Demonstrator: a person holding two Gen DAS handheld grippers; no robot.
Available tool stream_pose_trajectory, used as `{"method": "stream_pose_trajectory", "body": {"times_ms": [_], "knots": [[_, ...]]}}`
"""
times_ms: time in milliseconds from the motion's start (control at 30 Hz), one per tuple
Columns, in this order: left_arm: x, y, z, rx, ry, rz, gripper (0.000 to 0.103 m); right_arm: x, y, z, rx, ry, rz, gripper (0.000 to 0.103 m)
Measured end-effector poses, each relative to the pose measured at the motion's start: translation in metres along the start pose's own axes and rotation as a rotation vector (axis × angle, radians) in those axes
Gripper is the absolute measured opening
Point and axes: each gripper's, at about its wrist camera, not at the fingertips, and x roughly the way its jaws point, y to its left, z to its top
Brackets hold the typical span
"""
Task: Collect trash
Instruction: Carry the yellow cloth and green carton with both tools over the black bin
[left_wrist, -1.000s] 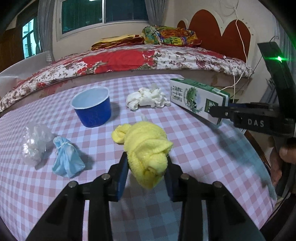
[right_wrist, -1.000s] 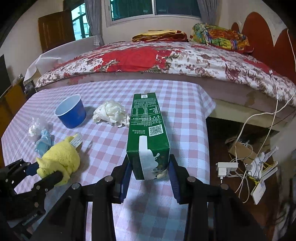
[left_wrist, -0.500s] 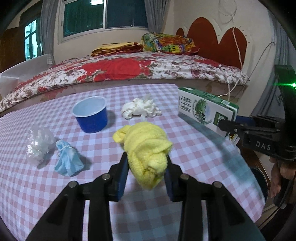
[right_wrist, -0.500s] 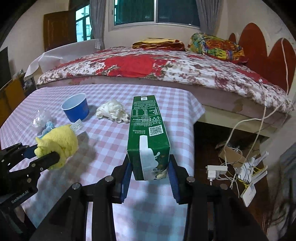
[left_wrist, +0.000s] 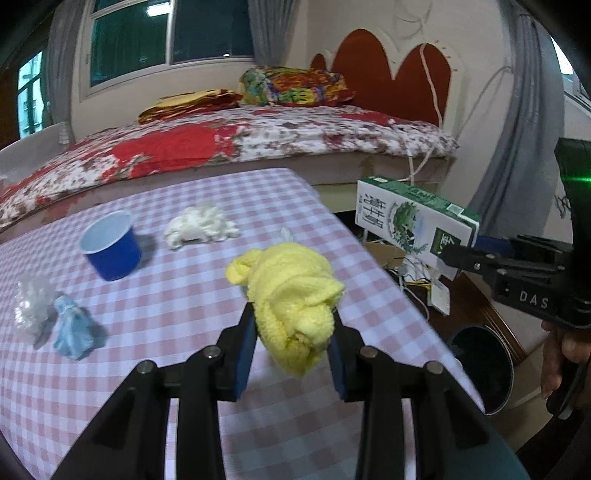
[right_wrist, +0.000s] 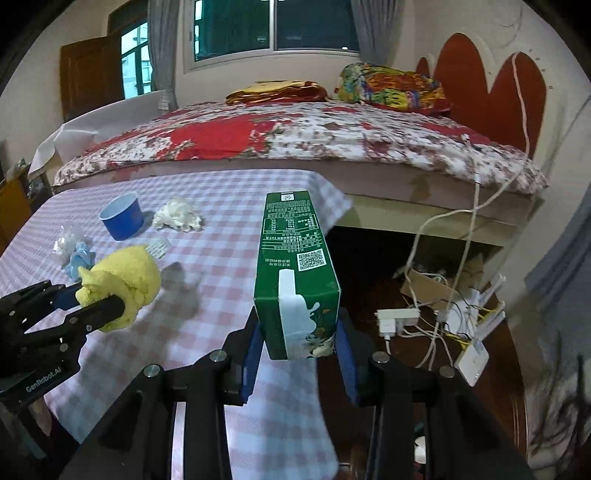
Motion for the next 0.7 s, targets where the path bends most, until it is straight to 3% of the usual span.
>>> {"method": "stream_pose_trajectory", "body": {"times_ms": [700], "knots": [[0.020, -0.092, 0.005, 0.113, 0.030, -0.136, 0.037, -0.035, -0.088, -0.061, 0.121, 0.038, -0.124, 0.039]]}}
